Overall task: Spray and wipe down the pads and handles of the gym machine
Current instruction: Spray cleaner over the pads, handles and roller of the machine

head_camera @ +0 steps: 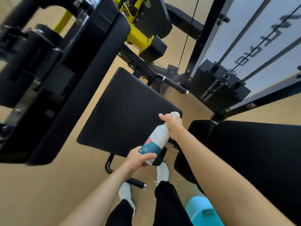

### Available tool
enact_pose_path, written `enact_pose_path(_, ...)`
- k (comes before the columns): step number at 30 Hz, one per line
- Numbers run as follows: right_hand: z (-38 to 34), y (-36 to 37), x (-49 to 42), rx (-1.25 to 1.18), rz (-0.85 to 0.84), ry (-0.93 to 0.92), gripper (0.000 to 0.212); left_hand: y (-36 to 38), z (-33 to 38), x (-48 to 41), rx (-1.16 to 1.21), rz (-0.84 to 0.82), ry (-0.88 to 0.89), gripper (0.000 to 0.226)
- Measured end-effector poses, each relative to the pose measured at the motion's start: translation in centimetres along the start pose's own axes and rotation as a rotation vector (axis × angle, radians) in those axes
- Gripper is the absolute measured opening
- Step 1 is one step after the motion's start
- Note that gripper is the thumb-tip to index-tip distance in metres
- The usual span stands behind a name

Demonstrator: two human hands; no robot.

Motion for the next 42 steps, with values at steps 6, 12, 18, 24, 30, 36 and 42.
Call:
enact_pose_path(6,6.5,2.7,4.6,0.127,-0.029,-0.049,0.025,-2.6,-7.1,5.7,0.028,0.053,-0.022,0.038)
enact_pose_path(12,13.1,5.5,11.3,-0.004,-0.171,0.017,0.040,-4.2,-13.7,11.0,0.134,-0.013,0.022,0.070)
enact_pose_path(18,22.4,7.7,19.2,0.069,-0.552,0.003,0.079,-4.8,-17.8,15.2,0.245,-0.062,0.073,0.068)
enact_pose_path(24,26.3,6.7,23.0,0.114,-0.405,-0.167,0.078,-6.5,-20.7,17.2,0.077,-0.148,0.076,0.076)
enact_pose_path(30,27.7,5.5,26.0,0.680,-0.165,-0.339,0.068,-9.4,-16.7,16.3,0.199,0.015,0.204,0.091)
enact_pose_path(36,28.8,7.7,28.7,0.971,-0.104,-0.503,0.070,-8.8,-16.9,14.3,0.243,0.207,0.137,0.058)
enact_pose_path(42,28.5,9.6,29.7,1.085,-0.119,-0.635,0.076,-11.1,-18.7,14.6,0.455,0.403,0.046,0.035)
Point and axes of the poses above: each hand's wrist, its own x-axis away from the middle knuckle, its own y-axis out of the palm, z = x × y, the point moved 9 cm from there along -x, towards the middle knuckle, and after that the axes turned 4 degrees about -x, right-handed, at the moved point
